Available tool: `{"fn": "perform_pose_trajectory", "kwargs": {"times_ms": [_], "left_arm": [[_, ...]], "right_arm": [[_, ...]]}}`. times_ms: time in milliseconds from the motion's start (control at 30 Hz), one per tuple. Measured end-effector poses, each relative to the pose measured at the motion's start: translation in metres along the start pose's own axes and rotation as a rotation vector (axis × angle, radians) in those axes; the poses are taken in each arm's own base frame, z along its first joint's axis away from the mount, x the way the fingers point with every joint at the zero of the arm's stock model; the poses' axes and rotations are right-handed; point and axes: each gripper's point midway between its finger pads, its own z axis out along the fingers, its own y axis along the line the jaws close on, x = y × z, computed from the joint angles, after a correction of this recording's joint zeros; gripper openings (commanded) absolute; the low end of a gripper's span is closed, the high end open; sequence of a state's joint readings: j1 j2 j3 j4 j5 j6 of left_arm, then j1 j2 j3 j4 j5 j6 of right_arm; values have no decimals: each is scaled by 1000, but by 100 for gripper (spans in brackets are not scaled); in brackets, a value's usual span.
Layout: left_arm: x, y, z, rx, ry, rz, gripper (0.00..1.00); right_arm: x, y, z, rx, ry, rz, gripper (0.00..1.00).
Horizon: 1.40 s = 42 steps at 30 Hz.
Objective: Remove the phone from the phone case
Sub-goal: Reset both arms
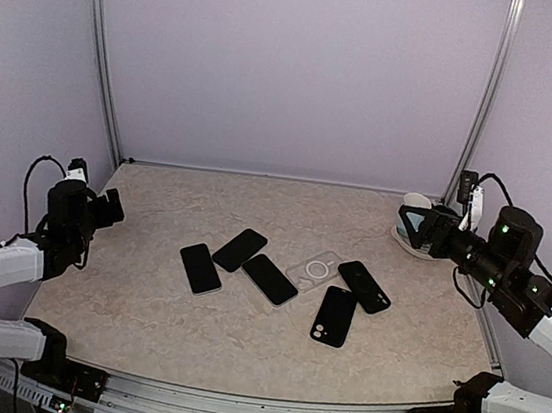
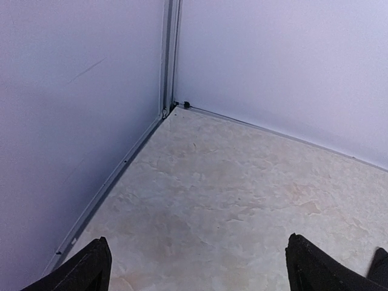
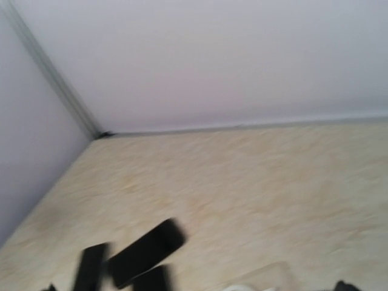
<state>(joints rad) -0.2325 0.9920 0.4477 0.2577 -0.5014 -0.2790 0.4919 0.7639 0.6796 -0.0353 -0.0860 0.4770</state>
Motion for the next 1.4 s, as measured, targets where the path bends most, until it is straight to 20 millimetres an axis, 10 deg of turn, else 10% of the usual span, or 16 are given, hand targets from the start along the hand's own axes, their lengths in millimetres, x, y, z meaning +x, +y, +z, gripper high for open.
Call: {"fn": "perform_pose_trajectory", "kwargs": {"times_ms": [333, 733, 1167, 1400], "left_arm": [[31, 36, 39, -9, -25, 44, 98], [45, 17, 43, 146, -154, 62, 96], [35, 3, 47, 189, -208, 87, 99], [35, 2, 47, 185, -211, 96, 99]], "right_arm": [[-12, -50, -21, 268, -166, -148, 99], [26, -99, -14, 419, -200, -442, 99], [84, -212, -18, 644, -119, -556, 99], [84, -223, -10, 593, -173, -528, 99]]}}
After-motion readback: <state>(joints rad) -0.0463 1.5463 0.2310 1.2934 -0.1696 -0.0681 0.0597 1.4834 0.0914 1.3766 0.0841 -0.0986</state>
